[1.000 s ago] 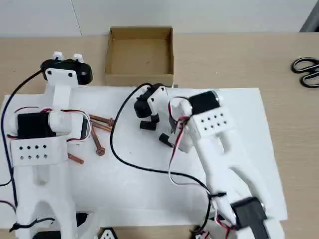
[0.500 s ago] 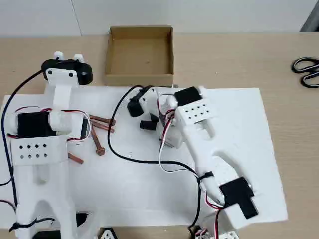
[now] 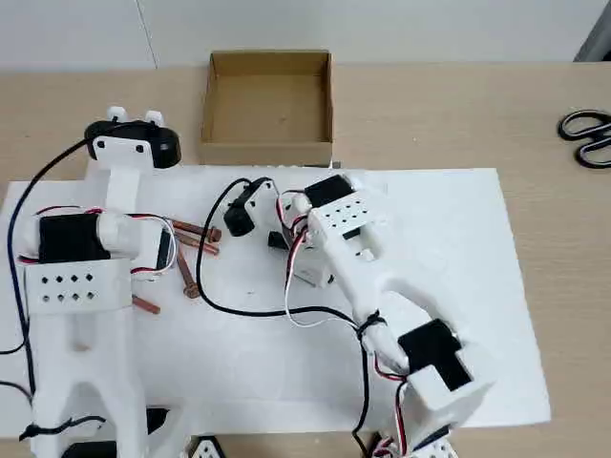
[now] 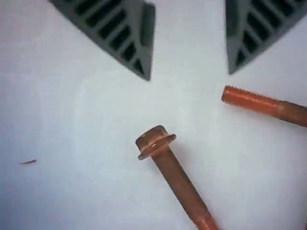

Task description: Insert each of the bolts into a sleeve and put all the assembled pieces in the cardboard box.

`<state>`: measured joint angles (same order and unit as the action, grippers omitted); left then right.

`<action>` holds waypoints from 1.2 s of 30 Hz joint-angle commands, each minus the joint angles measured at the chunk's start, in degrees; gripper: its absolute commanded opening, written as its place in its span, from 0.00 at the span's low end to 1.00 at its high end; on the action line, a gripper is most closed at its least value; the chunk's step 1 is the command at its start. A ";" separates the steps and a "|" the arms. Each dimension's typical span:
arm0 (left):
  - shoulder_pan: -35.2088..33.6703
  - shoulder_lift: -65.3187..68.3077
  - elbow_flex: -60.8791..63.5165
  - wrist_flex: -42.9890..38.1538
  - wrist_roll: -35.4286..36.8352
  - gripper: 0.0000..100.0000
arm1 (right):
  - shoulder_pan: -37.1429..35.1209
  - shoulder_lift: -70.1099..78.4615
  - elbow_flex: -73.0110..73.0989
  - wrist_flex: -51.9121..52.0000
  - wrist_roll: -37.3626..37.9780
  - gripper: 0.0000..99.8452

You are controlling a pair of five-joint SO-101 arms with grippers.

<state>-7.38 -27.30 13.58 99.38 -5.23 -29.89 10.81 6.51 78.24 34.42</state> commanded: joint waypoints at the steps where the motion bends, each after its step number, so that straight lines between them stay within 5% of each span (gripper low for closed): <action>1: -0.09 -0.18 -0.31 -0.53 -1.32 0.10 | -0.57 0.84 -2.46 -1.71 0.09 0.12; 28: -0.18 -0.18 -0.31 -0.35 -1.76 0.10 | 4.09 9.19 -2.29 -3.56 0.53 0.12; 36: -0.18 -0.18 -0.31 -0.26 -1.76 0.10 | 4.09 7.16 -6.68 1.01 0.00 0.01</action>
<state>-7.38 -27.30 13.58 99.38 -6.81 -27.16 19.69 1.67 77.27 34.51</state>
